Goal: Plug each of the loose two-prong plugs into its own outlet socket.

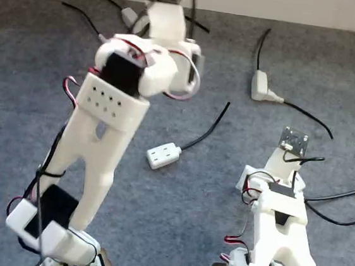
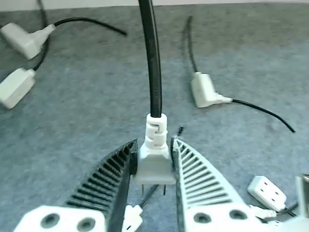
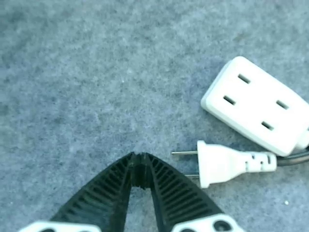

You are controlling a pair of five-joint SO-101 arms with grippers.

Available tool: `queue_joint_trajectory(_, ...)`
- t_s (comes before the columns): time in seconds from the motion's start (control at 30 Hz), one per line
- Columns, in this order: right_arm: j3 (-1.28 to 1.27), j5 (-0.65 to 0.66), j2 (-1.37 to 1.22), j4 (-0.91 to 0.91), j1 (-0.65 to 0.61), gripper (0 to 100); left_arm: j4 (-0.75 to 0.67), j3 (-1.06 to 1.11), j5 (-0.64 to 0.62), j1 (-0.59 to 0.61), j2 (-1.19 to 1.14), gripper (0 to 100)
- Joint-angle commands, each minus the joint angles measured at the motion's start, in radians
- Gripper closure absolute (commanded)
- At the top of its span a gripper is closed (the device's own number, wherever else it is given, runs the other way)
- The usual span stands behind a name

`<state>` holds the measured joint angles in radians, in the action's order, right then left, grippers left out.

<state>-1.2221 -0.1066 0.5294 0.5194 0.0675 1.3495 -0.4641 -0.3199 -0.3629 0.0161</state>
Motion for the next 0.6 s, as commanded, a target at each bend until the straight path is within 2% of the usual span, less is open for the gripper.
queue_joint_trajectory(0.0,0.002,0.029,0.019,-0.018,-0.031,98.9,-0.118,0.125,-0.040,-0.058,0.142,99)
queue_joint_trajectory(0.23,0.002,0.029,0.019,-0.018,-0.033,98.9,-0.381,0.521,-0.092,-0.061,0.409,99)
queue_joint_trajectory(0.47,-0.010,0.031,0.019,-0.018,-0.036,99.0,-0.881,1.006,-0.086,-0.058,0.665,99)
queue_joint_trajectory(0.57,-0.010,0.031,0.019,-0.018,-0.036,99.0,-1.045,1.168,-0.091,-0.065,0.743,99)
